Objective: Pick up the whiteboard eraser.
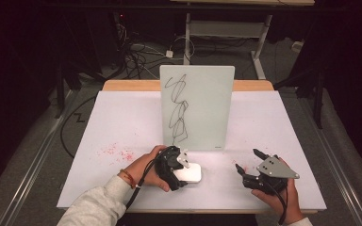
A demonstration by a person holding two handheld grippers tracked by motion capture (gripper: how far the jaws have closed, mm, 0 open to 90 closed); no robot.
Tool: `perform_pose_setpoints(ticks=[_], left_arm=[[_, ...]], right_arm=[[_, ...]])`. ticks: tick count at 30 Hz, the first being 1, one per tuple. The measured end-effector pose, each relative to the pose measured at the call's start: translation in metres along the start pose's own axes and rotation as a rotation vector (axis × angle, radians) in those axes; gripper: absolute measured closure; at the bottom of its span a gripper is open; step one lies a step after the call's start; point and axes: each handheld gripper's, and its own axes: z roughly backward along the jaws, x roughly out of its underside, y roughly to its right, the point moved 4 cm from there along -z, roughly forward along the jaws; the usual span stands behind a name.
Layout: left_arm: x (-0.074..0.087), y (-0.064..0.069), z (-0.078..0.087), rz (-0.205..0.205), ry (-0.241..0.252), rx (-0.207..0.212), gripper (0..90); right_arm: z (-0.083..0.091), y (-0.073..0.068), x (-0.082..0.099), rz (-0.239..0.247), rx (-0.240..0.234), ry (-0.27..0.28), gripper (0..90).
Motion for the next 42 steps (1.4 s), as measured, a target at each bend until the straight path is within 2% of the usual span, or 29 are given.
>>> perform_pose_setpoints(ticks=[1, 2, 3, 7, 18, 22, 24, 27, 28, 30, 33, 34, 38, 42], left_arm=[[0.000, 0.000, 0.000, 0.000, 0.000, 0.000, 21.7], [-0.001, -0.002, -0.002, 0.002, 0.000, 0.029, 22.8], [0.000, -0.002, -0.003, 0.002, 0.004, 0.033, 24.0], [0.000, -0.001, -0.002, -0.017, 0.001, 0.024, 24.8], [-0.002, 0.002, 0.006, -0.053, -0.008, -0.009, 28.6], [-0.003, 0.003, 0.009, -0.039, 0.021, -0.033, 28.7], [-0.004, 0.004, 0.017, -0.038, 0.060, -0.057, 28.7], [-0.004, 0.004, 0.025, -0.034, 0.086, -0.097, 28.7], [-0.004, 0.004, 0.025, -0.034, 0.086, -0.097, 28.8], [-0.003, 0.003, 0.032, -0.024, 0.116, -0.133, 28.8], [-0.002, 0.002, 0.035, -0.016, 0.137, -0.153, 28.8], [-0.002, 0.002, 0.038, -0.007, 0.155, -0.172, 28.8], [-0.001, 0.001, 0.041, 0.012, 0.178, -0.196, 28.9], [0.001, 0.003, 0.043, 0.012, 0.194, -0.213, 28.9]], right_arm=[[0.000, 0.000, 0.000, 0.000, 0.000, 0.000, 24.4], [-0.001, -0.001, 0.001, 0.004, -0.006, -0.003, 24.9], [-0.001, -0.001, 0.001, 0.004, -0.014, -0.007, 25.0], [-0.003, -0.005, 0.002, 0.026, -0.036, -0.017, 25.7], [-0.004, -0.006, 0.003, 0.043, -0.040, -0.028, 25.7], [-0.003, -0.006, 0.002, 0.040, -0.039, -0.022, 25.7], [-0.002, -0.005, 0.002, 0.040, -0.032, -0.020, 25.7], [-0.002, -0.004, 0.002, 0.037, -0.032, -0.017, 25.7], [-0.002, -0.004, 0.002, 0.037, -0.032, -0.017, 25.7], [-0.002, -0.004, 0.002, 0.037, -0.026, -0.016, 25.7], [-0.001, -0.003, 0.001, 0.033, -0.022, -0.011, 25.7], [-0.001, -0.002, 0.001, 0.032, -0.023, -0.010, 25.7], [-0.001, -0.001, 0.000, 0.028, -0.015, -0.006, 25.7], [-0.002, 0.001, -0.002, 0.018, -0.016, 0.002, 25.7]])
